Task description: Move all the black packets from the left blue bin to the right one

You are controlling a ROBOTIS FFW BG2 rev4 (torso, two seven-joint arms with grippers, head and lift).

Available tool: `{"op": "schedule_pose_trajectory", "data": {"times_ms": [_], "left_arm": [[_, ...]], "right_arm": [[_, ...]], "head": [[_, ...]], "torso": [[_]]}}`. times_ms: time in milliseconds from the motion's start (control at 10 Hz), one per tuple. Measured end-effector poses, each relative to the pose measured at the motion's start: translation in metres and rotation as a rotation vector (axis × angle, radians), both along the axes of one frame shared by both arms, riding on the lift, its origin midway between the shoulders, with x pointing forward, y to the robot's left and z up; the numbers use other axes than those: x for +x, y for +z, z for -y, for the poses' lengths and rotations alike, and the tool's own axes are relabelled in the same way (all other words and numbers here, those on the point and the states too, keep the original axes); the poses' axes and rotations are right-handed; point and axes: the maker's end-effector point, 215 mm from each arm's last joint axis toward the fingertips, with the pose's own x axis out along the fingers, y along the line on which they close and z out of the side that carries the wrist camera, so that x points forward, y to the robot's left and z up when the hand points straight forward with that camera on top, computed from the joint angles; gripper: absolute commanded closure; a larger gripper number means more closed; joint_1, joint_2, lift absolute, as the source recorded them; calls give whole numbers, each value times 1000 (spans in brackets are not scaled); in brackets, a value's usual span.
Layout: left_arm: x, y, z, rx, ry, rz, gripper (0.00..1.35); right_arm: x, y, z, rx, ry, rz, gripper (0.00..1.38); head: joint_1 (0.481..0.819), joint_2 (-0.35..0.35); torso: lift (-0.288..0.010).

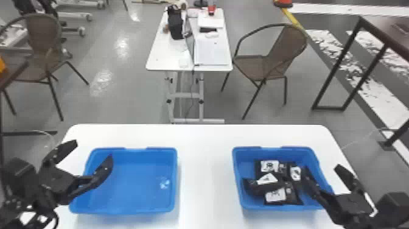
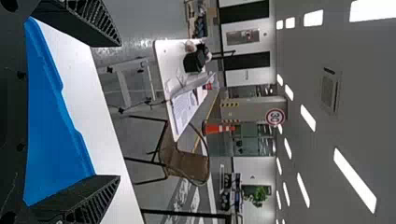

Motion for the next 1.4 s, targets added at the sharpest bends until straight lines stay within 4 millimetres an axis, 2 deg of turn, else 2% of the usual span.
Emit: {"op": "schedule_pose_trajectory", "data": {"times_ms": [200, 300, 400, 500, 600, 900, 1400], "left_arm": [[-27, -4, 6, 24, 43, 19, -2], [-40, -8, 15, 25, 34, 23, 121], [-49, -12, 20, 13, 41, 22, 298], [-54, -16, 28, -15, 54, 19, 395], [-55, -18, 38, -40, 59, 16, 437], [-53, -26, 61, -81, 34, -16, 440], [-53, -28, 63, -86, 39, -23, 441]], "right_arm": [[-31, 4, 15, -82, -35, -17, 88], [-44, 5, 18, -102, -47, -24, 88], [-56, 5, 17, -113, -43, -34, 88], [-65, 1, 17, -109, -43, -47, 88], [-70, -2, 17, -102, -44, -54, 88], [-71, -3, 18, -89, -48, -56, 88], [-70, -4, 18, -80, -48, -62, 88]], "head": [[695, -74], [695, -95], [695, -102], [695, -113], [695, -131], [695, -167], [695, -170]], "torso": [[0], [0], [0], [0], [0], [0], [0]]}}
